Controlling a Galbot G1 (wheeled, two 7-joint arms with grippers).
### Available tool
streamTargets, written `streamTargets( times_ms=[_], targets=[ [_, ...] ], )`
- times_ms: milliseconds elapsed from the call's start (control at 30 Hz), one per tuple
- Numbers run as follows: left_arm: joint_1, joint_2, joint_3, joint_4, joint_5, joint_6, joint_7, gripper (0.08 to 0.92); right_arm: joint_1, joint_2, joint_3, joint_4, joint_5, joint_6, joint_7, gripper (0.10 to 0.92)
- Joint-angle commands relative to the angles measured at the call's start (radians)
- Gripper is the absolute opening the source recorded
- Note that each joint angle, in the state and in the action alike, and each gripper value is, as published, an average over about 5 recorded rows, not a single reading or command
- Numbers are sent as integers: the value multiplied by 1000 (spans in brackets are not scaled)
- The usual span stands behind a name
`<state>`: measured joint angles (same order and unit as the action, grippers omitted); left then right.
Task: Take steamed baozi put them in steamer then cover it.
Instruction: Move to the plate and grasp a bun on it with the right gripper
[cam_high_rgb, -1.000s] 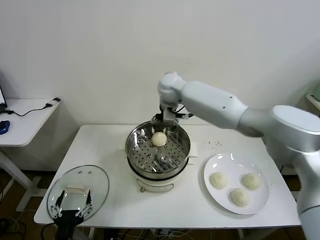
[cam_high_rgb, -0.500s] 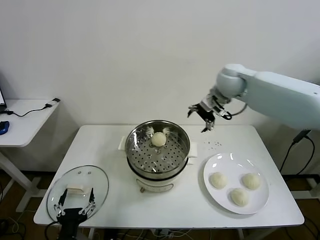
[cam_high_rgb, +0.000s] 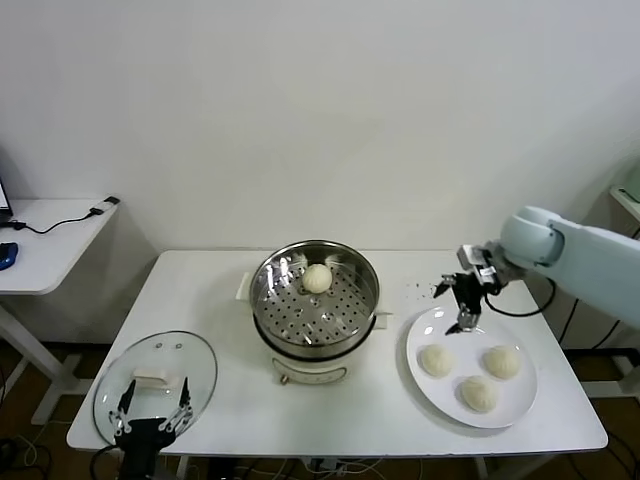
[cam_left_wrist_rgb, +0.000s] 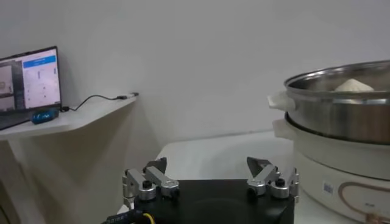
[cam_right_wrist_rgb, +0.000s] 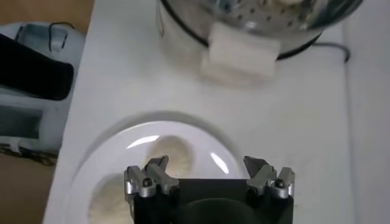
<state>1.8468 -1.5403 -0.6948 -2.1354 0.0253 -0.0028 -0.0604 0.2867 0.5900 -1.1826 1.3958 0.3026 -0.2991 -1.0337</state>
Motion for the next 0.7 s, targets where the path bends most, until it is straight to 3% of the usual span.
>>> streamTargets(
  times_ms=[33,700],
  targets=[
    [0,1,-1,2,1,3,-2,823,-219,-3,101,-47,-72,-50,8,823],
    [-12,1,-10,29,4,-1,-1,823,-266,142,144,-170,-116,-25,20,820]
  ],
)
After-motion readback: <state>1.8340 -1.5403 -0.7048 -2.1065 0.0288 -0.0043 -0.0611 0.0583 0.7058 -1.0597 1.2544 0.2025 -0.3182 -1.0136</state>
